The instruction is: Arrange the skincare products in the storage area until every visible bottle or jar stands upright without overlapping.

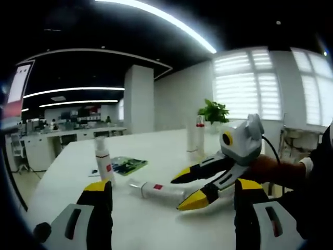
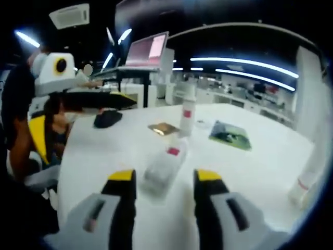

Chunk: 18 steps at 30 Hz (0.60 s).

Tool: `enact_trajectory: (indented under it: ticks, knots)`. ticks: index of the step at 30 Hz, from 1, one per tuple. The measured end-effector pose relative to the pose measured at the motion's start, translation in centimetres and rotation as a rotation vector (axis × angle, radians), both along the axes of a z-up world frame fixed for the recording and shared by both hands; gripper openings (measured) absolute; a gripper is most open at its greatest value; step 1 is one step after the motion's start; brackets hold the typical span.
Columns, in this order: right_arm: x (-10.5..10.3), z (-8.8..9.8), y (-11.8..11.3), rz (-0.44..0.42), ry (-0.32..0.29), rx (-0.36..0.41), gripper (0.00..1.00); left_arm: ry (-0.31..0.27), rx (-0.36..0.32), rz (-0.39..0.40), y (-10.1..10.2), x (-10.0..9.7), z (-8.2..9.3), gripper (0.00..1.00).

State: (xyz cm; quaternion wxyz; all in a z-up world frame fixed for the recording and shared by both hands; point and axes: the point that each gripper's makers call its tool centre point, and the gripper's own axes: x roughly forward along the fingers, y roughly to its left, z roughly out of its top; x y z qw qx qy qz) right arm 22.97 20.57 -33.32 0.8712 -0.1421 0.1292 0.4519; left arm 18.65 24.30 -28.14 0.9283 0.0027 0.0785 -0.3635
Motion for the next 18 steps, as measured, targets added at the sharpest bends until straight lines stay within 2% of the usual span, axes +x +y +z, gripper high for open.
enact_trajectory:
  ticks: [8,14,18]
  knots:
    - [0.31,-0.69,0.38,-0.025,0.017,-0.019,0.35,0.011,-0.021,0.016,0.6,0.2,-0.03,0.99]
    - [0.5,-0.88,0.43,-0.04,0.021,-0.021,0.25,0.016,-0.027,0.016,0.66,0.19,-0.11,0.99]
    - [0.63,-0.9,0.43,-0.043,0.023,-0.015,0.23,0.021,-0.029,0.016,0.63,0.2,-0.23,0.99]
